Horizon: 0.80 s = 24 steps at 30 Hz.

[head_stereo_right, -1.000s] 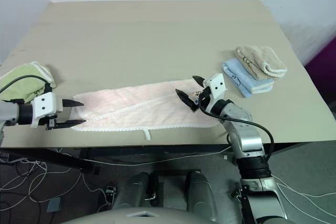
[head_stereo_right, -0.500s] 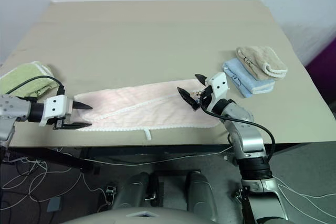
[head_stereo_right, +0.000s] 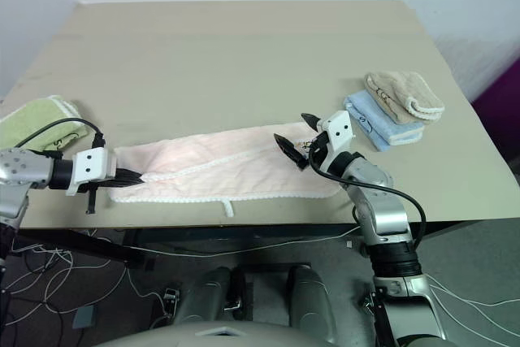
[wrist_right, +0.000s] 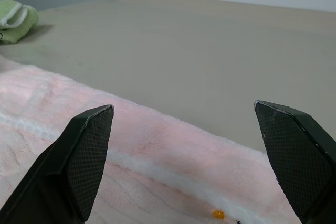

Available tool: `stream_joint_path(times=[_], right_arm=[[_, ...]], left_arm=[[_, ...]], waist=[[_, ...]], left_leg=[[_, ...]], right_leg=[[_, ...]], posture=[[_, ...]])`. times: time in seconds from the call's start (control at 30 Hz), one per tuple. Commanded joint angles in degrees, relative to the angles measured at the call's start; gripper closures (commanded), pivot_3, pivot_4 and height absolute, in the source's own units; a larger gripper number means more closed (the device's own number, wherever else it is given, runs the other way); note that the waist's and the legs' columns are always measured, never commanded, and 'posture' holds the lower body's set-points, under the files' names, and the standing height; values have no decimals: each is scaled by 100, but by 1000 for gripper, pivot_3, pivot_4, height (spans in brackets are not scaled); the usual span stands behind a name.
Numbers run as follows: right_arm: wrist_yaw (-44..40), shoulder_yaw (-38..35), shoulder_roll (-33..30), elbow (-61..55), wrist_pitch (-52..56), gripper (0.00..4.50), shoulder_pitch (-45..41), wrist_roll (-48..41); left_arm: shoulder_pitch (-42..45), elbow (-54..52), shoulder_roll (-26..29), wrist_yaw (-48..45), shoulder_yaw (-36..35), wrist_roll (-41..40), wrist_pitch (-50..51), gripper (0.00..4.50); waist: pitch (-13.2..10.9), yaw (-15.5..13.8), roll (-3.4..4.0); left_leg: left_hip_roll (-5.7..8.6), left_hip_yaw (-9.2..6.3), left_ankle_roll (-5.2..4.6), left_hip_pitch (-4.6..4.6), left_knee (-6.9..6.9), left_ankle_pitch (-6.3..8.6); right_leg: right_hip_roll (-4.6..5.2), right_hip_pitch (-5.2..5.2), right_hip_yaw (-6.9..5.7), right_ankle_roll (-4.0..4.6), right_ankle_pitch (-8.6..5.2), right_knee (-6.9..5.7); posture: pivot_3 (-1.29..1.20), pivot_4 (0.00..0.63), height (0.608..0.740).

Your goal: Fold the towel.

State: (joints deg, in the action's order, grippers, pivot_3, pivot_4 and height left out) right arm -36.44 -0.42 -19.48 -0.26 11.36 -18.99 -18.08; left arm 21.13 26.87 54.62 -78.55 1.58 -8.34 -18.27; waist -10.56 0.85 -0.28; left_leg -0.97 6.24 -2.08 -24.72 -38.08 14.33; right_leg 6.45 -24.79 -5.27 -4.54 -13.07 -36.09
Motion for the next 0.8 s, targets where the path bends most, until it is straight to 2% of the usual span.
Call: stream_joint_path(times=[0.03,0.23,0.53,0.8], right_arm=[[-50,-70,-59,-126,-120,0,-150,0],[-180,33,-332,-88,-286,0,-340,299],[-563,406,-1623,922,-1312,0,-798,1619],[-790,434,-1613,1424,-1707,0,-1089,1698]], left_arm=[[-42,-222,33,2,-243,-306,344,4492],[227,-374,-33,326,-747,-904,1346,4492],[-150,-742,-4,552,-1116,-1069,1765,4492],[-722,-1090,84,403,-932,-752,1552,4492]], waist=[[0,-4,0],[-1,-11,-2],[-1,7,-1],[-2,14,-2]], left_leg=[[0,0,0,0,0,0],[0,-2,0,0,-2,0],[1,3,7,1,-4,-5],[-1,3,14,1,-3,-8]], right_leg=[[0,0,0,0,0,0],[0,1,0,-1,0,-1],[0,2,0,-5,-3,0],[-1,1,1,-5,-4,-1]], posture=[[0,150,740],[0,150,740],[0,150,740],[0,150,740]])
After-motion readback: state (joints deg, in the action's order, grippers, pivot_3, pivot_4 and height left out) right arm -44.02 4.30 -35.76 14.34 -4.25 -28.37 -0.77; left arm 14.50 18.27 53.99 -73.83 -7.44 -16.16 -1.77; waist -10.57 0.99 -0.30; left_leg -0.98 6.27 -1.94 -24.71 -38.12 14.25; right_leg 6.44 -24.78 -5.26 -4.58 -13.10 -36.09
